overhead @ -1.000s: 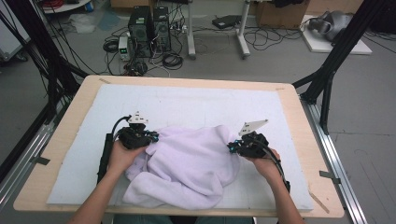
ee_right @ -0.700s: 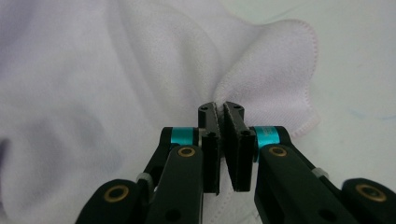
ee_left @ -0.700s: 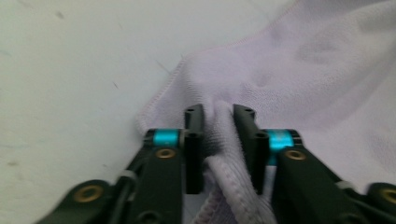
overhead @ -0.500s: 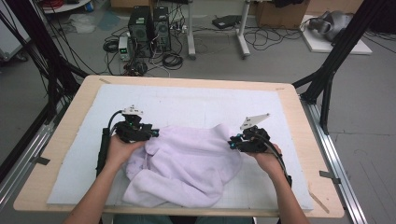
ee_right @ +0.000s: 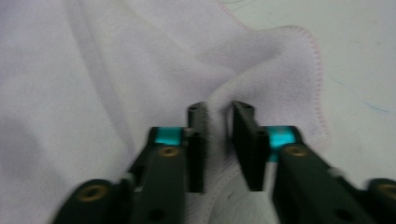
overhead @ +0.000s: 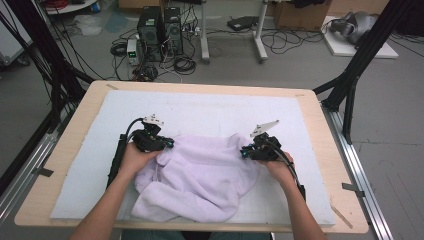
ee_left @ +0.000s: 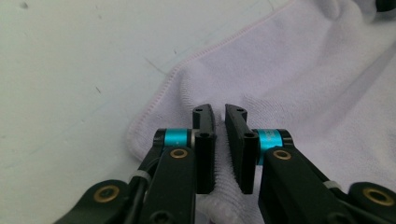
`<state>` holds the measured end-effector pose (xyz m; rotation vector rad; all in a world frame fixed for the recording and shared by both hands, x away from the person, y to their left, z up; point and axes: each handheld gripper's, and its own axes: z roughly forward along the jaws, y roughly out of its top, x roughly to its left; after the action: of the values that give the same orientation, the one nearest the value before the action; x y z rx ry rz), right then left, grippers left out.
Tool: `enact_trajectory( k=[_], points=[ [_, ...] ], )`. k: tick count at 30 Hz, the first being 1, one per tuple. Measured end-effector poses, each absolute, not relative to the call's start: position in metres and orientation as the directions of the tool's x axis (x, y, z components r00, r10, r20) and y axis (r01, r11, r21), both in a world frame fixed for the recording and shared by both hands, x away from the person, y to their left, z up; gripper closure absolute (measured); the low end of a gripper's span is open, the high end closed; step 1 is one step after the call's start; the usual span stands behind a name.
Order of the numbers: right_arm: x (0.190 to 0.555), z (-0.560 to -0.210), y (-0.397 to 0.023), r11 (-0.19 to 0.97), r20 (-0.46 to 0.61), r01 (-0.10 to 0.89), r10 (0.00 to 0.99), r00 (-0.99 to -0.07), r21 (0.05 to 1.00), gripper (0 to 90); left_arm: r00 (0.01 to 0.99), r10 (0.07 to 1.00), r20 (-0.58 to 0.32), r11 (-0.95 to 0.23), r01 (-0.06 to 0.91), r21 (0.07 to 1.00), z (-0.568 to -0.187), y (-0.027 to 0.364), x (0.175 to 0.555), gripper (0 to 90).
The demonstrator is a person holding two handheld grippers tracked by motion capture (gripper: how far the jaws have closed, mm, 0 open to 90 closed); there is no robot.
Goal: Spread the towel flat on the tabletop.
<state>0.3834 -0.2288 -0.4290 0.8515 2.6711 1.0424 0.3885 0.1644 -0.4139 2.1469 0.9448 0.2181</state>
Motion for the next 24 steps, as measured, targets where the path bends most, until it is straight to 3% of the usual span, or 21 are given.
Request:
enact_trajectory(
  k=[8,12,16,17,18,19,20,24],
  points=[
    [0.381,-0.405,-0.233,0.577,0.039,0.417,0.553,-0.832,0.702,85.7,0.677,0.719,-0.155,-0.333,0.532,0.778,-0.398,0.179,0.386,84.0],
    [0.392,-0.38,-0.23,0.603,-0.005,0.398,0.555,-0.832,0.691,86.1,0.669,0.733,-0.121,-0.33,0.506,0.796,-0.381,0.178,0.394,84.0],
    [0.411,-0.351,-0.231,0.597,-0.068,0.384,0.595,-0.801,0.704,86.2,0.632,0.774,-0.027,-0.331,0.441,0.834,-0.341,0.172,0.422,83.7],
    [0.431,-0.327,-0.232,0.542,-0.07,0.387,0.642,-0.763,0.746,85.2,0.602,0.798,0.015,-0.332,0.418,0.846,-0.33,0.17,0.432,74.1],
    [0.431,-0.327,-0.232,0.542,-0.07,0.387,0.642,-0.763,0.746,85.2,0.557,0.829,0.051,-0.333,0.418,0.845,-0.32,0.169,0.442,74.1],
    [0.44,-0.318,-0.233,0.511,-0.075,0.389,0.673,-0.736,0.766,78.9,0.515,0.856,0.04,-0.309,0.449,0.838,-0.313,0.169,0.451,62.9],
    [0.451,-0.308,-0.232,0.457,-0.077,0.394,0.725,-0.685,0.797,66.7,0.518,0.855,0.022,-0.298,0.455,0.839,-0.311,0.17,0.453,58.1],
    [0.452,-0.318,-0.224,0.482,-0.07,0.402,0.703,-0.708,0.779,60.7,0.552,0.833,0.031,-0.332,0.455,0.827,-0.322,0.172,0.447,54.4]
  ],
)
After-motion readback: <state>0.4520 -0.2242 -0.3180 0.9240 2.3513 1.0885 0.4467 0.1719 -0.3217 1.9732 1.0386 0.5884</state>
